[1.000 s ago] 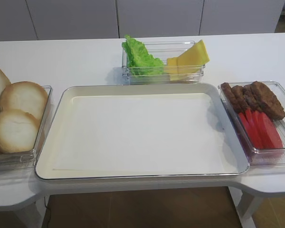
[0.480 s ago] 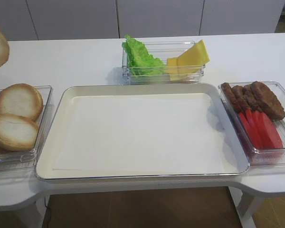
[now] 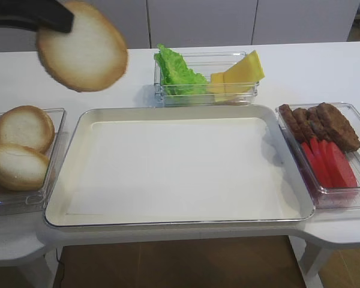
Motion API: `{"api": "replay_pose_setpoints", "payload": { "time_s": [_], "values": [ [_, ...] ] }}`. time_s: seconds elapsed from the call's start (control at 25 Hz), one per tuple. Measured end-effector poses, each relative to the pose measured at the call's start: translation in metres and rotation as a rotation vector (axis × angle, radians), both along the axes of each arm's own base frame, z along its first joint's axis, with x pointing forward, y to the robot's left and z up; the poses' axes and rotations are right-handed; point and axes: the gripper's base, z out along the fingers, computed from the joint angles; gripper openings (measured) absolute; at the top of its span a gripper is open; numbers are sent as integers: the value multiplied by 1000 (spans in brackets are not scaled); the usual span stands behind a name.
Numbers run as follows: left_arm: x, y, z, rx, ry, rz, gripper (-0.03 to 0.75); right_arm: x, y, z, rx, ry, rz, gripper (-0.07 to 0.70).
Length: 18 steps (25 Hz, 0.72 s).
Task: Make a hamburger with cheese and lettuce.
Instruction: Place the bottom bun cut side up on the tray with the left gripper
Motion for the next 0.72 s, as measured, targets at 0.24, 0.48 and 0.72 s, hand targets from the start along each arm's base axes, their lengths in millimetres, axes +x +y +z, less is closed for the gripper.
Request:
{"api": "replay_pose_setpoints", "payload": {
  "time_s": [0.24, 0.48, 0.72],
  "values": [
    [19, -62, -25, -118, 77, -122, 141, 0, 0, 0, 0, 0, 0, 444],
    [40, -111, -70, -205, 250, -171, 141, 0, 0, 0, 0, 0, 0, 444],
    [52, -136, -118, -166, 382, -196, 139, 0, 0, 0, 0, 0, 0, 444]
  ]
}}
